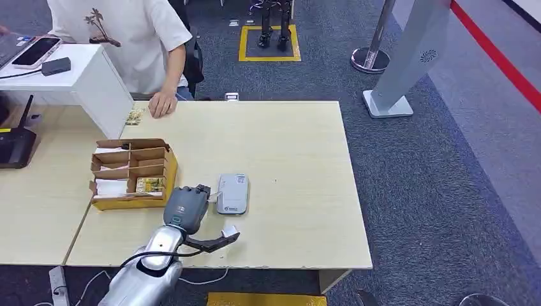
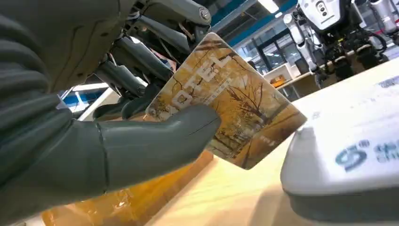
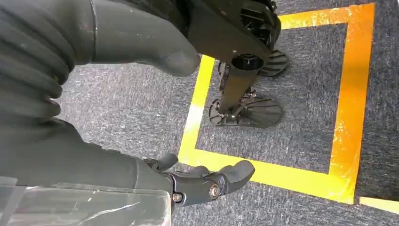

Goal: Pass the card to the sensor for recognition and then transmit it.

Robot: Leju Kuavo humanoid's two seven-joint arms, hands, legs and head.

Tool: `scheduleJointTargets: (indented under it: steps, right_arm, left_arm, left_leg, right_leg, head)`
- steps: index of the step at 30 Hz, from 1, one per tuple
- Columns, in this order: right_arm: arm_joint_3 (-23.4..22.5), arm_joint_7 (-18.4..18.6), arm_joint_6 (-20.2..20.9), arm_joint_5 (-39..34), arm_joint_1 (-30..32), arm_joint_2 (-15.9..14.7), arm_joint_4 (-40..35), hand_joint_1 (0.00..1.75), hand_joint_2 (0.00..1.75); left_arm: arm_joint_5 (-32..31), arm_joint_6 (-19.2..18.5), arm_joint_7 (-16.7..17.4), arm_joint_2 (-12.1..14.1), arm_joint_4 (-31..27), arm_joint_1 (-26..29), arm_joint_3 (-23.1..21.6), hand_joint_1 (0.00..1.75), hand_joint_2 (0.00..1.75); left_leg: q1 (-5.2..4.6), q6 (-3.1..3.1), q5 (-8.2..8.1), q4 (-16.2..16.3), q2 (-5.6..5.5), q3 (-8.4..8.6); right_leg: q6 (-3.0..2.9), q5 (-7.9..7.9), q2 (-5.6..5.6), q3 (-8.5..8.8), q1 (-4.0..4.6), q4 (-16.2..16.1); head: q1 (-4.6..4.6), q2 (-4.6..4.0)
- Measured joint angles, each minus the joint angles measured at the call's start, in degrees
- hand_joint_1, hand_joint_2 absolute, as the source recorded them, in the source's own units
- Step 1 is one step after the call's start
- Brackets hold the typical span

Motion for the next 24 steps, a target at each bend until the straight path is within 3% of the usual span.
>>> scheduleJointTargets:
  steps: [24]
  right_arm:
    - [-0.4,-0.1,0.0,0.2,-0.2,0.0,0.0,0.00,1.75]
  left_arm:
    - [0.0,1.6,-0.4,-2.4,4.2,0.4,2.7,1.75,1.75]
  left_leg:
    - [0.00,0.02,0.02,0.0,-0.18,0.01]
  right_leg:
    - [0.00,0.00,-0.15,0.05,0.00,0.0]
  head:
    - [0.00,0.00]
